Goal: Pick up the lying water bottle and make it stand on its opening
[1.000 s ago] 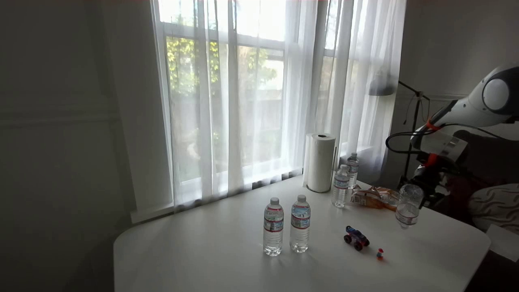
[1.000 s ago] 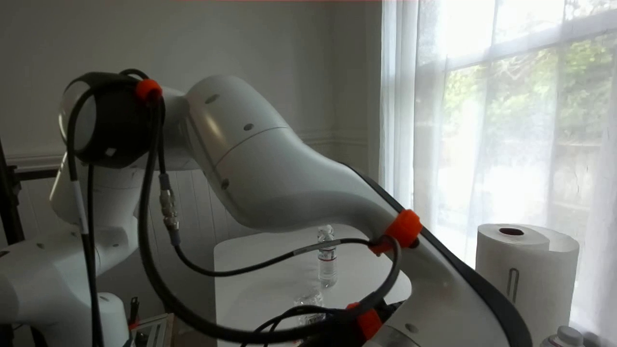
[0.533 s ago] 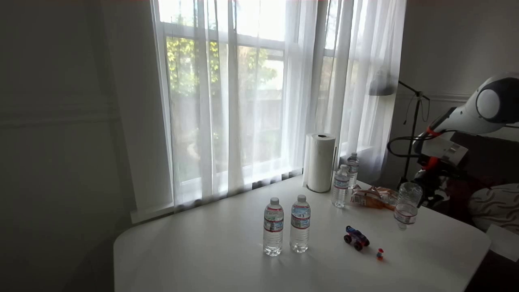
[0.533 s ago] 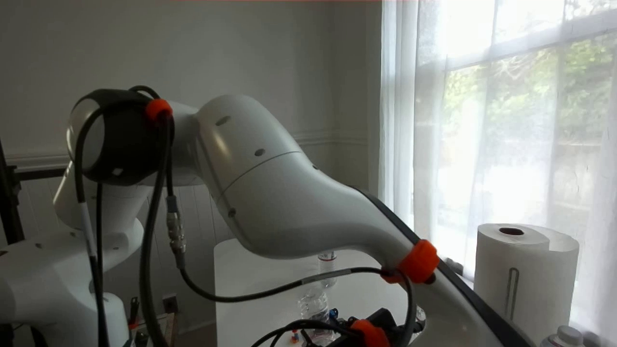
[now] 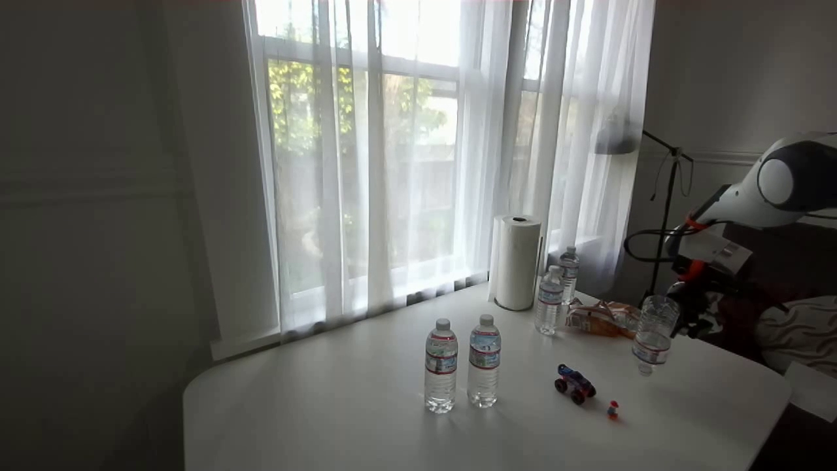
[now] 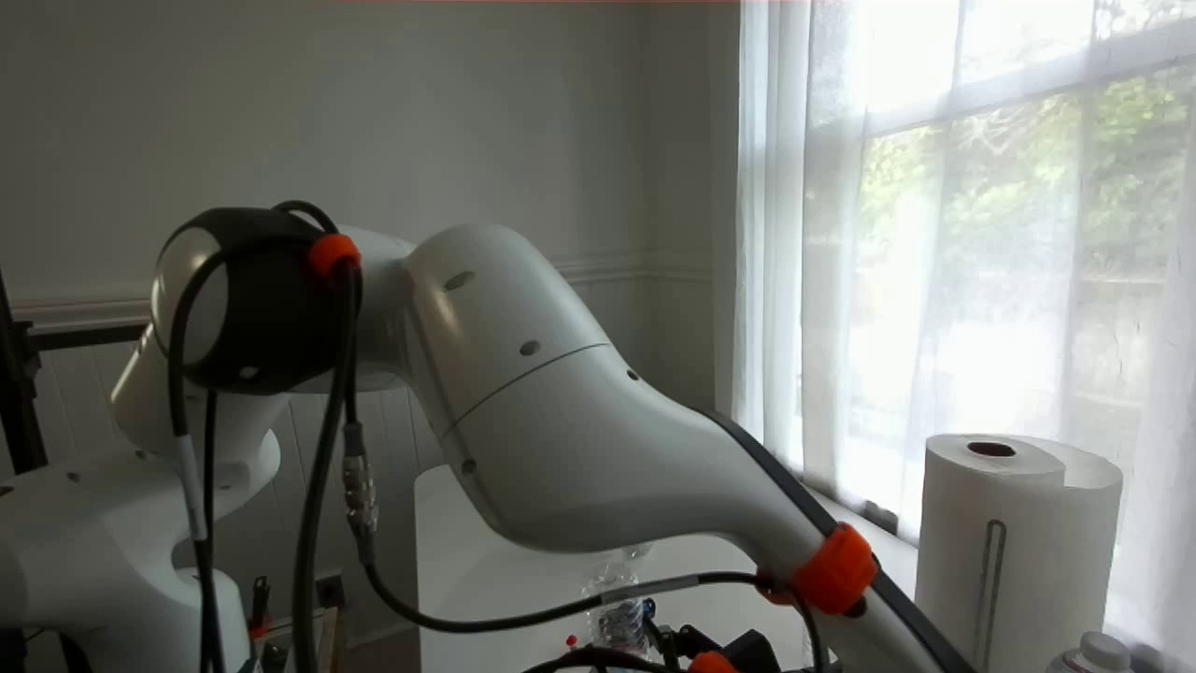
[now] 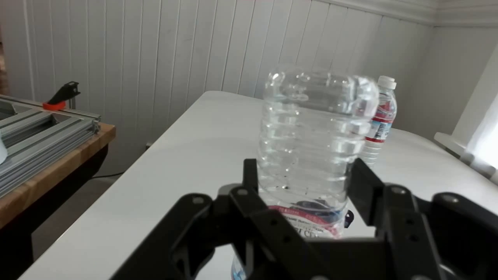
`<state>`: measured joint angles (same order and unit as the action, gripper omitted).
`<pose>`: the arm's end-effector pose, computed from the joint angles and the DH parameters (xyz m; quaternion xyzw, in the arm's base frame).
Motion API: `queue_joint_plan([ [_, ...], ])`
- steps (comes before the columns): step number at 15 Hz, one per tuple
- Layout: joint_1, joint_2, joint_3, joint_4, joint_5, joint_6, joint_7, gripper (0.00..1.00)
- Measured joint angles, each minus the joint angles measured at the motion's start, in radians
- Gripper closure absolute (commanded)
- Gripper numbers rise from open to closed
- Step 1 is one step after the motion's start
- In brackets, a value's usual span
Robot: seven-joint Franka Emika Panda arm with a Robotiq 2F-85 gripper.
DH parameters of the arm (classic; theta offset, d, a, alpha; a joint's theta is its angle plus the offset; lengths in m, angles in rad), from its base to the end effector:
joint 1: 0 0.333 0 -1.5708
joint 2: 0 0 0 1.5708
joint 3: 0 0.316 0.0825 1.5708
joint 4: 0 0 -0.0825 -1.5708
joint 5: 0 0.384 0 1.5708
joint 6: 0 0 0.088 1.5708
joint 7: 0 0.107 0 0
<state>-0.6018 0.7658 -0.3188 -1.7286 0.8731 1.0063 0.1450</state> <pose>0.4023 -0.3366 0.1739 -0.5678 0.4570 0.4435 0.5216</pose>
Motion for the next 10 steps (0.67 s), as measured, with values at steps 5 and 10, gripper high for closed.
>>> queue_joint_plan([
  [5,-0.001,0.039,0.000,0.020,0.029,-0.021,0.000,0.40],
  [10,-0.008,0.071,0.000,0.037,0.062,-0.040,0.001,0.40],
])
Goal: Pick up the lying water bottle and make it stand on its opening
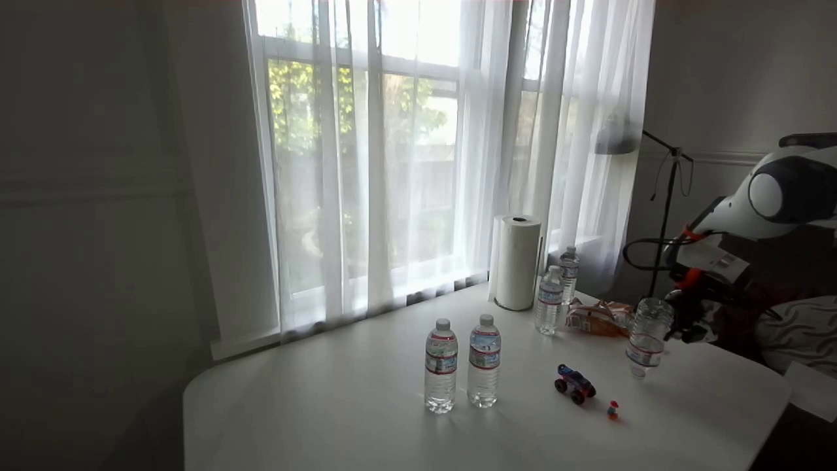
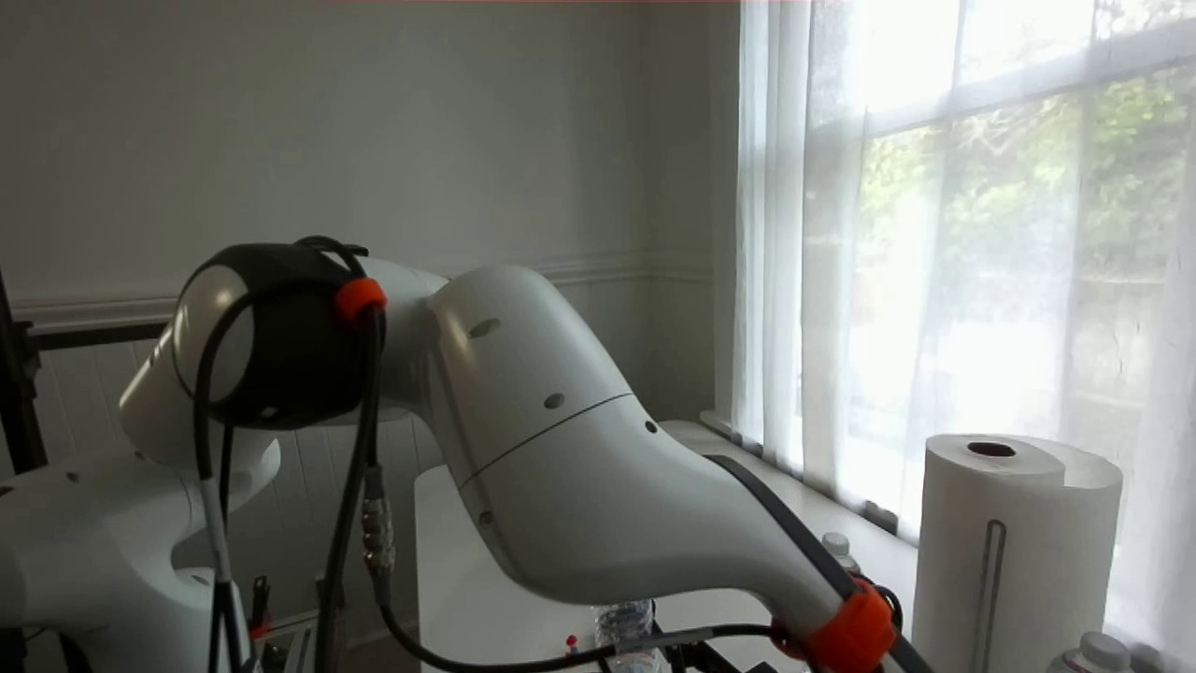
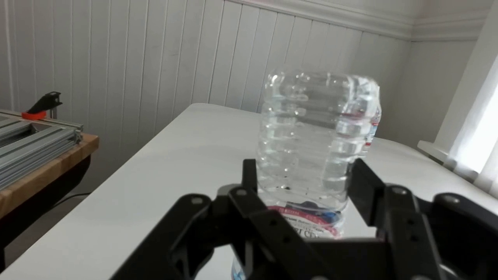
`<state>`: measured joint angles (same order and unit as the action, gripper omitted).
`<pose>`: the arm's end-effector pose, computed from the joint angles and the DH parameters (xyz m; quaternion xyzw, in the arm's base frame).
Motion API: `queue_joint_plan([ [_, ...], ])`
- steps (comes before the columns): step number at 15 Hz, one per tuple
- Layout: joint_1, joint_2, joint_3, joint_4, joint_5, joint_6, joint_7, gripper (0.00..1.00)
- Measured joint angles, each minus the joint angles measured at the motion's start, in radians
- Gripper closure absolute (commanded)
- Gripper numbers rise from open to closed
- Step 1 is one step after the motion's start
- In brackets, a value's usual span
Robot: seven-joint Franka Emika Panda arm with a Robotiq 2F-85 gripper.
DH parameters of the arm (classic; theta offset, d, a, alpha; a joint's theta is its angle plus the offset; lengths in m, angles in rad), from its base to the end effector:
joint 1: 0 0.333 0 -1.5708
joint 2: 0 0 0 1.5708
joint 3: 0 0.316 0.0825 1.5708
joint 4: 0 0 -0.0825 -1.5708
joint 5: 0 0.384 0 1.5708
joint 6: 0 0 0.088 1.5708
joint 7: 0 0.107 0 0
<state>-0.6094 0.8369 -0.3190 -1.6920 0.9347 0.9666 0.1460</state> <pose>0.4056 -0.3363 0.1519 -0.5415 0.4514 0.4503 0.5480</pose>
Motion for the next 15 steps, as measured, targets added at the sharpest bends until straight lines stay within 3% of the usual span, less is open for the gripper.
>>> queue_joint_plan([
  [15,-0.001,0.039,-0.001,0.025,0.024,-0.004,0.006,0.38],
])
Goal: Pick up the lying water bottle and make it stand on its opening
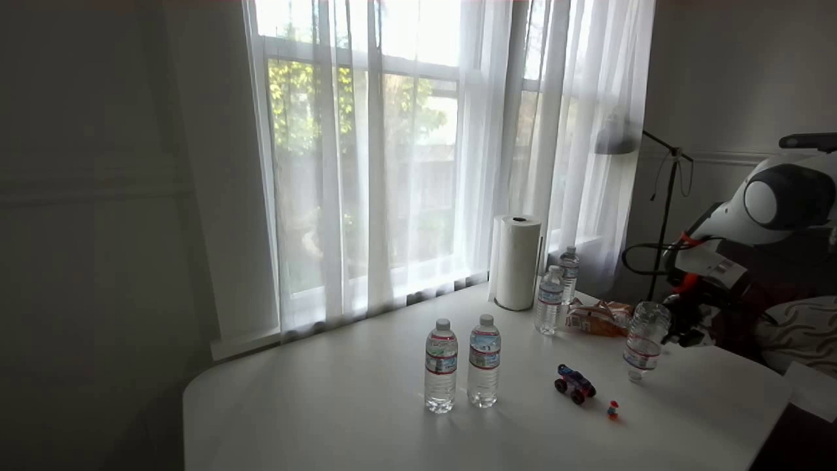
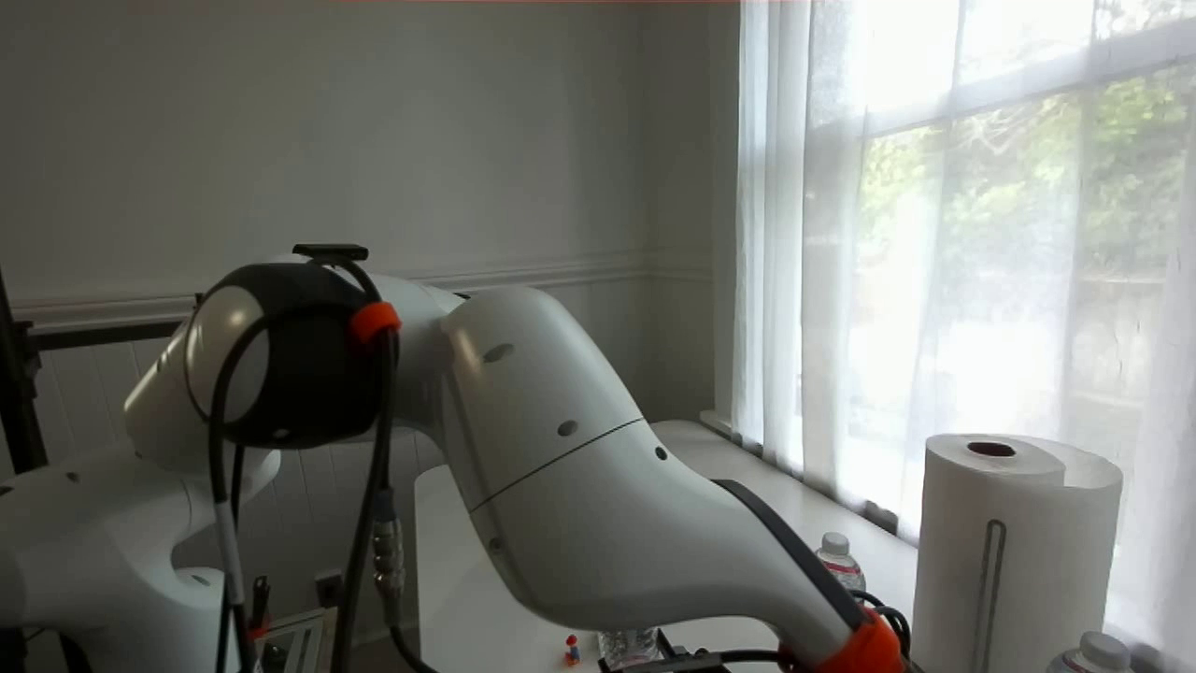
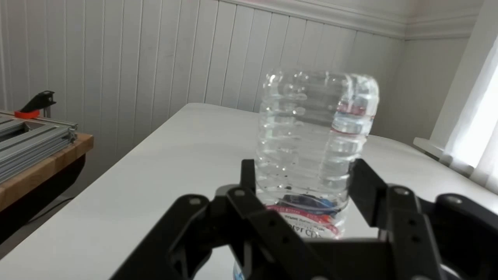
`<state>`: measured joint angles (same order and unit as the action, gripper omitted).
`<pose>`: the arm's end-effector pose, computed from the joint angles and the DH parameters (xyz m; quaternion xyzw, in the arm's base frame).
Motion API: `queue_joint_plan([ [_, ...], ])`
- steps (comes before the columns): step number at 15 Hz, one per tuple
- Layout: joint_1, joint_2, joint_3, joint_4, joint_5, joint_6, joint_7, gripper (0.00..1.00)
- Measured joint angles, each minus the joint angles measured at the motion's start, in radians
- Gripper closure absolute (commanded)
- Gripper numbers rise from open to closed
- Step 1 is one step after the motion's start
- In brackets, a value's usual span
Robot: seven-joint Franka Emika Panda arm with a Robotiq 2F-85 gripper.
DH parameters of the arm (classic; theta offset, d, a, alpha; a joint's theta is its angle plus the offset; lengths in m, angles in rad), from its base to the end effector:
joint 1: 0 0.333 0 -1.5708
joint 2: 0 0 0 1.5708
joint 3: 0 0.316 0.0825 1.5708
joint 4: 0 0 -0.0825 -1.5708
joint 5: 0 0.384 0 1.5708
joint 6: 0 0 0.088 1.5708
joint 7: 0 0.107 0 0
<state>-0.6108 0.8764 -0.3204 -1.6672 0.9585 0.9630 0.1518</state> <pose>0.4080 -0.3378 0.1383 -0.5325 0.4544 0.4520 0.5528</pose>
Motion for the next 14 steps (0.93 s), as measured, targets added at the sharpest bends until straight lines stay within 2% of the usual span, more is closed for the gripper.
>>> queue_joint_plan([
  [5,-0.001,0.006,-0.003,0.003,0.006,-0.007,0.005,0.36],
  [9,-0.001,0.010,-0.006,0.004,0.010,-0.011,0.008,0.22],
  [10,-0.001,0.011,-0.008,0.004,0.010,-0.011,0.008,0.24],
  [14,-0.001,0.016,-0.011,0.004,0.012,-0.011,0.008,0.18],
])
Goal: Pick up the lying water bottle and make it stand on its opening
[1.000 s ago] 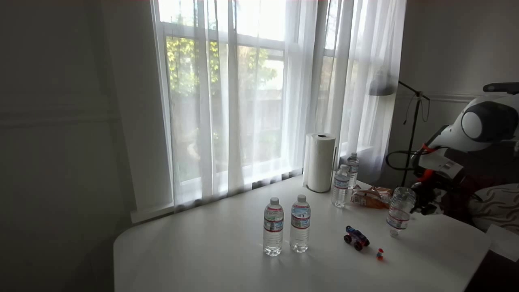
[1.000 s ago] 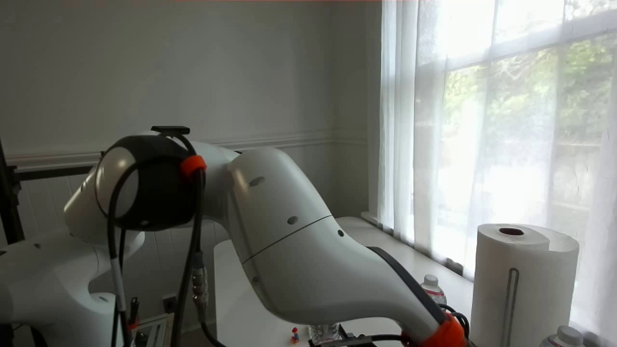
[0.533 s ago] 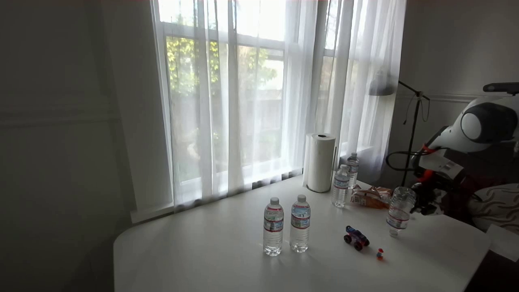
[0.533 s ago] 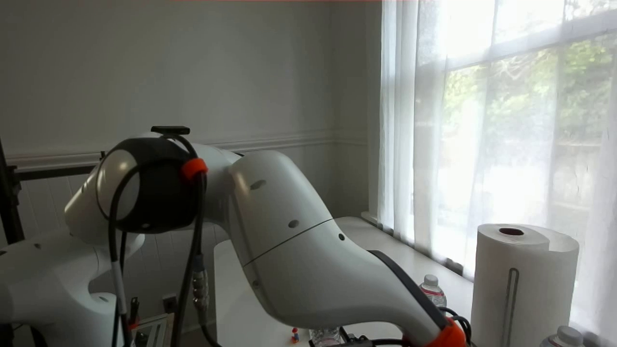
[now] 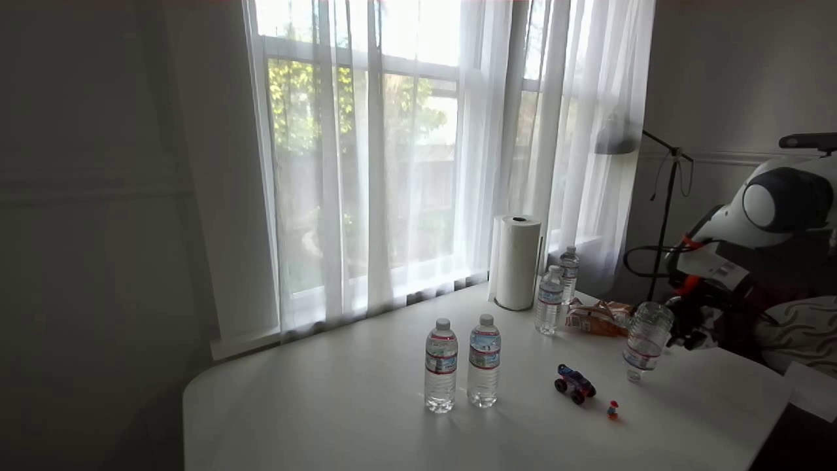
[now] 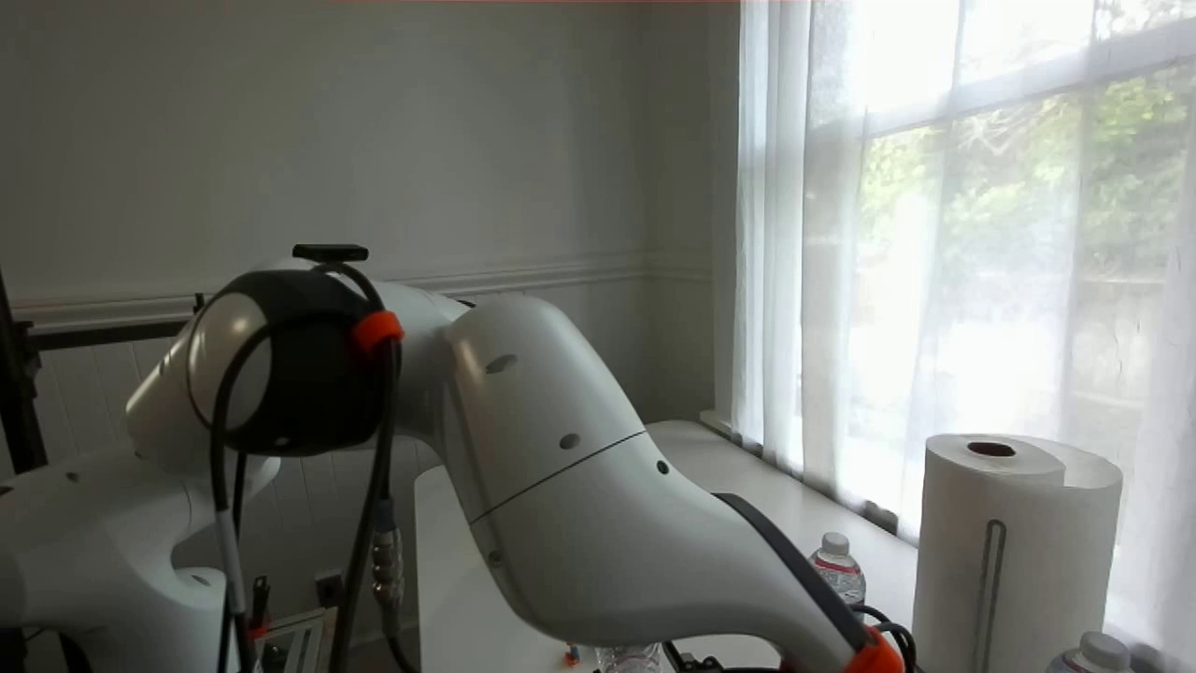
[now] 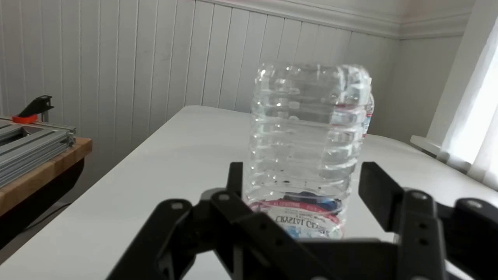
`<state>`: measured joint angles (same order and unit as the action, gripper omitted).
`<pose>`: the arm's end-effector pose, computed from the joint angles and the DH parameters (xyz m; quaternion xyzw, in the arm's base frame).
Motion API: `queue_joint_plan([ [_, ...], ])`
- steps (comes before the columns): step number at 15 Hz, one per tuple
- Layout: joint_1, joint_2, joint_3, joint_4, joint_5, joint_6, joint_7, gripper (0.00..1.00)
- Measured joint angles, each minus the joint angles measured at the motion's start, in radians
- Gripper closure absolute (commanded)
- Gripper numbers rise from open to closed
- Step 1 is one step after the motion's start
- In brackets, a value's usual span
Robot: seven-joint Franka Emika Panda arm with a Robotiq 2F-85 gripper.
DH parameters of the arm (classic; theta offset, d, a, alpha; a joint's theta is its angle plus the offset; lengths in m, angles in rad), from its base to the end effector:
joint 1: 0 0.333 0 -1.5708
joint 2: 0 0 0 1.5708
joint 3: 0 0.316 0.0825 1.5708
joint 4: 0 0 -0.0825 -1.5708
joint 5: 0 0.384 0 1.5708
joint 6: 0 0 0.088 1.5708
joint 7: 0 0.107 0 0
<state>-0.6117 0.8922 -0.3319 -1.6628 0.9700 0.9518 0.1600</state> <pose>0.4039 -0.3407 0.1330 -0.5226 0.4595 0.4557 0.5551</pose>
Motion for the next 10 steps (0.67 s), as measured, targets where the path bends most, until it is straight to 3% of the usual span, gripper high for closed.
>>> queue_joint_plan([
  [4,0.000,0.006,-0.003,0.003,0.001,0.000,0.000,0.00],
  [10,0.000,0.012,-0.004,0.006,0.002,0.000,0.000,0.00],
])
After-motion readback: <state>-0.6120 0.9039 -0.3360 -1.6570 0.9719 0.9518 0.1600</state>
